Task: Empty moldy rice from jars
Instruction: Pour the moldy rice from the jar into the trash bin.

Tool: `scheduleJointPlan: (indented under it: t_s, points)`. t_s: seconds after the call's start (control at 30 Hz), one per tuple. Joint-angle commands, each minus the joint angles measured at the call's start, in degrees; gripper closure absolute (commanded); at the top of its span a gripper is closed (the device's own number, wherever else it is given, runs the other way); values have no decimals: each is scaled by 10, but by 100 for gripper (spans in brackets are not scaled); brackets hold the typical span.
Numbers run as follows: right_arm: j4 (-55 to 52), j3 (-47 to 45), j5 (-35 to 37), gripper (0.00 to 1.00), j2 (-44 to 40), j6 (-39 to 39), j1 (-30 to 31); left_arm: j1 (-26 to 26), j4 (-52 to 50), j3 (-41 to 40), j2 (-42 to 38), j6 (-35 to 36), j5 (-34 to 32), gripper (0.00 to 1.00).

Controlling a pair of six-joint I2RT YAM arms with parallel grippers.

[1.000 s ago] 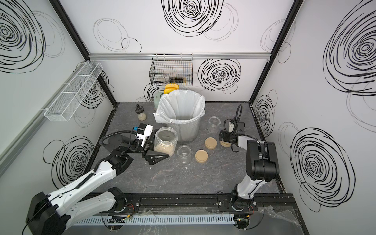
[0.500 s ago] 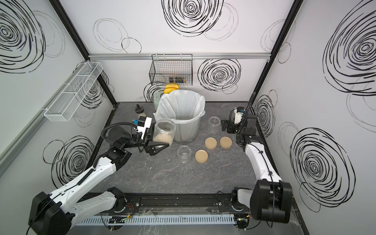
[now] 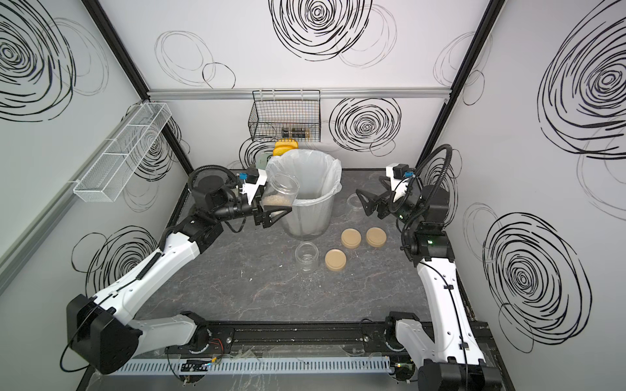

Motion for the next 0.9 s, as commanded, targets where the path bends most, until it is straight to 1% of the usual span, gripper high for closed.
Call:
scheduleJointPlan:
  t_s: [0.0, 0.2, 0.27, 0.37, 0.47, 0.63, 0.87]
  points:
    - [11, 17, -55, 2, 1, -26, 24, 5, 1, 53, 7, 62, -20, 40]
    - [12, 29, -70, 0, 6, -63, 62, 6, -44, 91, 31, 112, -41, 39]
    - [16, 36, -88, 2, 11, -70, 65, 6, -60, 102, 41, 131, -42, 39]
    - [33, 51, -118, 6, 23, -75, 69, 6, -85, 126, 59, 172, -15, 39]
    - [43, 85, -138, 11, 45, -87, 85, 8, -115, 159, 83, 205, -2, 39]
    - [25, 145, -151, 23, 96, -138, 116, 11, -150, 208, 116, 245, -13, 39]
    - [-6, 213, -183, 36, 173, -198, 149, 12, -162, 236, 145, 291, -34, 39]
